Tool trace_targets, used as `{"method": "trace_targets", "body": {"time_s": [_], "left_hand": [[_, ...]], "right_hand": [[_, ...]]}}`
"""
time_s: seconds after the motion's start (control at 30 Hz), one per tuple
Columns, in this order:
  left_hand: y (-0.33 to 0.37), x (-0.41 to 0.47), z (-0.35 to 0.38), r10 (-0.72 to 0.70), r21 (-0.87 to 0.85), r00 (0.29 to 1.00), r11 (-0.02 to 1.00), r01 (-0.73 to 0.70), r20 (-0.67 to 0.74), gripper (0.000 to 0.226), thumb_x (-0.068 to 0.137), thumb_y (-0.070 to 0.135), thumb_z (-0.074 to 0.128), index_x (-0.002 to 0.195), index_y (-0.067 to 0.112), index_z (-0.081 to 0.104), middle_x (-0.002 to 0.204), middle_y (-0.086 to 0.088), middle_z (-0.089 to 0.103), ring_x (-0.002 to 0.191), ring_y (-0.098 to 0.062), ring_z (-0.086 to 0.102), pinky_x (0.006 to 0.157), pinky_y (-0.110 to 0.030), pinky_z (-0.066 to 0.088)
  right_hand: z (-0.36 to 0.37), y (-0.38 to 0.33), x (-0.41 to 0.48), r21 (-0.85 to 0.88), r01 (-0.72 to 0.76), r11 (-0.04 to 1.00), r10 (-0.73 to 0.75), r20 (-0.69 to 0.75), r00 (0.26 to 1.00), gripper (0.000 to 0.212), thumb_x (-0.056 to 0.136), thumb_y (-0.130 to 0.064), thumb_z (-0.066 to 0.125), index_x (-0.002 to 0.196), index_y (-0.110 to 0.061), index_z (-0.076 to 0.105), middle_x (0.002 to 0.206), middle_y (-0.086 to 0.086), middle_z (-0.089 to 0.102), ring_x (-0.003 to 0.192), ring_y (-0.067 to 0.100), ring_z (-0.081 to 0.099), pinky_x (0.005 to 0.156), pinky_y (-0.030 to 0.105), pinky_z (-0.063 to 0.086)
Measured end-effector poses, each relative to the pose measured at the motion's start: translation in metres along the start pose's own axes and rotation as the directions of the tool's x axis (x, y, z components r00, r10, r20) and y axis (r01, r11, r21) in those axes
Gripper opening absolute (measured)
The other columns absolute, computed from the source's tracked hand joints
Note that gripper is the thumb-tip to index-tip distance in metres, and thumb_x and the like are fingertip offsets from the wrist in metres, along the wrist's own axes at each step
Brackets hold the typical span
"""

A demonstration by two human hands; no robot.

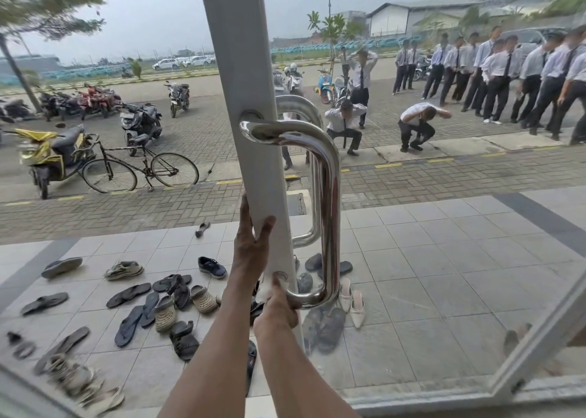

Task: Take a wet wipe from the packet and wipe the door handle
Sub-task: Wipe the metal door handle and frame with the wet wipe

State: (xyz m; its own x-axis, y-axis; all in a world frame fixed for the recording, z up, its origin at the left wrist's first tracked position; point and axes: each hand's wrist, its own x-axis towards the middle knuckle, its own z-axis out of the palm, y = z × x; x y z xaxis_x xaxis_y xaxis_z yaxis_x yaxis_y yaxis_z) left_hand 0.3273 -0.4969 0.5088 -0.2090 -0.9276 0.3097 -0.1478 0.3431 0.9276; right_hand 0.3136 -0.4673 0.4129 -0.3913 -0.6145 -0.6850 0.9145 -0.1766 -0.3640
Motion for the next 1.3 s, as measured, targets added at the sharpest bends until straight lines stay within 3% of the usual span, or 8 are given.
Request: {"method": "trace_targets", "body": {"time_s": [0.17, 0.33, 0.53, 0.67, 0.8, 0.93, 1.17, 1.3], "left_hand": [[0.000, 0.003, 0.000, 0.006, -0.008, 1.000, 1.000, -0.006, 0.013, 0.072, 0.100, 0.034, 0.056, 0.155, 0.047, 0.011, 0.154, -0.001, 0.045, 0.135, -0.024, 0.050, 0.109, -0.054, 0.045], [0.002, 0.001, -0.001, -0.018, -0.004, 1.000, 1.000, 0.018, 0.011, 0.073, 0.099, 0.036, 0.057, 0.153, 0.051, 0.011, 0.153, 0.001, 0.046, 0.134, -0.023, 0.051, 0.108, -0.055, 0.046], [0.003, -0.001, -0.001, -0.005, -0.016, 1.000, 1.000, 0.006, 0.012, 0.073, 0.099, 0.036, 0.057, 0.154, 0.049, 0.010, 0.153, 0.000, 0.046, 0.134, -0.023, 0.051, 0.107, -0.056, 0.046], [0.004, -0.002, -0.001, -0.004, -0.024, 1.000, 1.000, 0.004, 0.006, 0.073, 0.100, 0.033, 0.057, 0.156, 0.045, 0.010, 0.151, -0.002, 0.049, 0.131, -0.024, 0.053, 0.106, -0.056, 0.047], [0.004, -0.002, -0.001, -0.003, -0.033, 1.000, 0.999, 0.003, 0.022, 0.073, 0.100, 0.034, 0.056, 0.157, 0.043, 0.011, 0.152, -0.002, 0.048, 0.133, -0.023, 0.052, 0.108, -0.055, 0.045], [0.005, -0.003, 0.000, -0.005, -0.016, 1.000, 1.000, 0.005, 0.020, 0.074, 0.101, 0.035, 0.054, 0.158, 0.042, 0.008, 0.152, 0.000, 0.048, 0.133, -0.021, 0.052, 0.110, -0.049, 0.044], [0.008, -0.004, -0.001, -0.026, -0.011, 0.999, 1.000, 0.026, 0.030, 0.075, 0.100, 0.035, 0.055, 0.158, 0.043, 0.007, 0.154, 0.002, 0.045, 0.134, -0.018, 0.049, 0.109, -0.040, 0.042], [0.011, -0.006, -0.003, -0.031, -0.003, 0.999, 1.000, 0.031, 0.033, 0.076, 0.100, 0.036, 0.055, 0.157, 0.045, 0.007, 0.155, 0.001, 0.044, 0.136, -0.021, 0.048, 0.112, -0.048, 0.042]], "right_hand": [[-0.007, -0.007, -0.002, -0.004, 0.028, 1.000, -0.028, -0.130, 0.991, 0.047, 0.049, -0.021, 0.099, 0.078, -0.008, 0.064, 0.080, 0.008, 0.072, 0.068, 0.024, 0.068, 0.080, 0.038, 0.059], [-0.028, -0.016, -0.009, -0.167, 0.151, 0.974, -0.177, -0.153, 0.972, 0.040, 0.051, -0.025, 0.098, 0.069, -0.008, 0.067, 0.070, 0.003, 0.072, 0.069, 0.018, 0.069, 0.077, 0.029, 0.057], [-0.064, -0.036, -0.006, -0.362, 0.370, 0.855, -0.420, -0.067, 0.905, 0.028, 0.062, -0.027, 0.092, 0.078, -0.012, 0.076, 0.072, -0.003, 0.075, 0.063, 0.004, 0.068, 0.050, 0.009, 0.047], [-0.080, -0.063, -0.009, -0.475, 0.552, 0.685, -0.606, 0.049, 0.794, 0.027, 0.066, -0.025, 0.090, 0.086, -0.013, 0.077, 0.076, -0.004, 0.077, 0.074, 0.011, 0.074, 0.055, 0.012, 0.053], [-0.086, -0.093, -0.019, -0.546, 0.751, 0.372, -0.743, 0.310, 0.593, 0.036, 0.068, -0.019, 0.089, 0.101, -0.017, 0.077, 0.082, -0.007, 0.077, 0.076, 0.008, 0.073, 0.065, 0.021, 0.060], [-0.077, -0.120, -0.034, -0.516, 0.847, 0.127, -0.748, 0.511, 0.424, 0.035, 0.066, -0.013, 0.090, 0.099, -0.013, 0.077, 0.082, -0.010, 0.077, 0.079, 0.003, 0.073, 0.067, 0.005, 0.051], [-0.040, -0.142, -0.062, -0.422, 0.906, 0.027, -0.747, 0.594, 0.299, 0.044, 0.067, -0.026, 0.089, 0.108, -0.017, 0.075, 0.083, -0.029, 0.072, 0.084, -0.006, 0.071, 0.083, 0.015, 0.052], [-0.019, -0.151, -0.085, -0.327, 0.945, -0.020, -0.780, 0.596, 0.190, 0.041, 0.071, -0.027, 0.087, 0.109, -0.018, 0.074, 0.084, -0.032, 0.068, 0.086, -0.013, 0.068, 0.077, 0.005, 0.052]]}}
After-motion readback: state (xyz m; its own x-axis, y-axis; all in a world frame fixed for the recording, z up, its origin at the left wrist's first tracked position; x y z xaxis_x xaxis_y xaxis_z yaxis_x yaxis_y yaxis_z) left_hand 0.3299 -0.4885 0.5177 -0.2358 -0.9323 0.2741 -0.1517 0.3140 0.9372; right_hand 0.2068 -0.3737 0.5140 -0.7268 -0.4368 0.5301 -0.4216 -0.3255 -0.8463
